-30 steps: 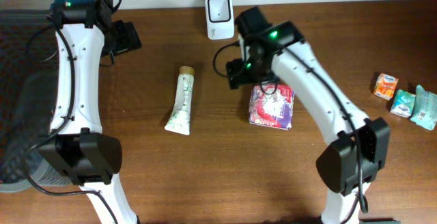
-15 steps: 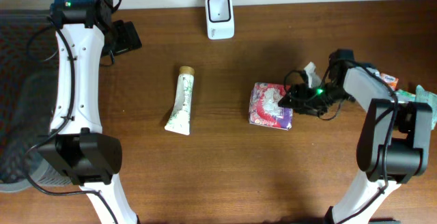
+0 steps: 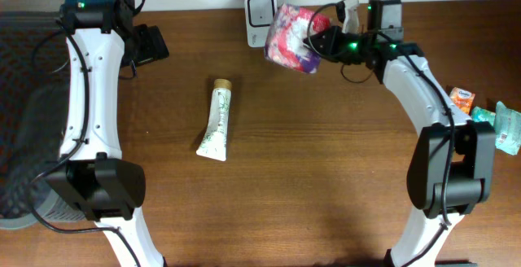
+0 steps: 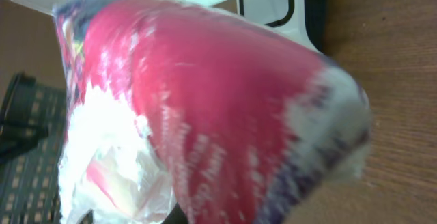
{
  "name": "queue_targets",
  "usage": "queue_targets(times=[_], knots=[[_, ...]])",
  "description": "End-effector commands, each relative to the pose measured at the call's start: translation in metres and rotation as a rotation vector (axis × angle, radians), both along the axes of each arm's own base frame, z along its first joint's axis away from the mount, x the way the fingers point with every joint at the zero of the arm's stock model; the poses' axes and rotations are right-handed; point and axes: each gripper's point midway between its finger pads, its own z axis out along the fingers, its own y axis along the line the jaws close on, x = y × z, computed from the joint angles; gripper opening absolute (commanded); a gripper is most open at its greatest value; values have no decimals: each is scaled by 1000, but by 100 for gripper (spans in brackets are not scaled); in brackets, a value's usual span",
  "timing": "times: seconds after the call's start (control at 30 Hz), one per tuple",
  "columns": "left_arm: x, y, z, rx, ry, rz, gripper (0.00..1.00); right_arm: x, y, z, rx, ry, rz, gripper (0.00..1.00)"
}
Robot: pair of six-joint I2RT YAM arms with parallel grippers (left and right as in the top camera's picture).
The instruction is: Scan the item barcode
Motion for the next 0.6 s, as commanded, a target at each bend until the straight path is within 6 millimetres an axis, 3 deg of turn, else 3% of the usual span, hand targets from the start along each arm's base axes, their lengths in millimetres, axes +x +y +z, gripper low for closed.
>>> queue_targets(times=[0.0, 0.07, 0.17, 0.3, 0.4, 0.47, 0.57], knots=[[-2, 2, 12, -6, -32, 15, 99, 20, -1, 11, -41, -45, -122, 4], [-2, 2, 12, -6, -32, 15, 99, 36, -3, 27, -12, -109, -187, 4], [-2, 2, 12, -6, -32, 15, 99, 57, 6, 68, 57, -265, -252, 4], [-2, 2, 12, -6, -32, 15, 99, 81, 27, 81, 17, -383, -393, 4], [-2, 2, 12, -6, -32, 15, 99, 121, 48, 55, 42, -345, -374, 4], [-2, 2, 12, -6, -32, 15, 99, 137, 52, 32, 26, -304, -369, 4], [-2, 2, 12, -6, -32, 15, 99, 138, 57, 5, 8, -249, -359, 4]])
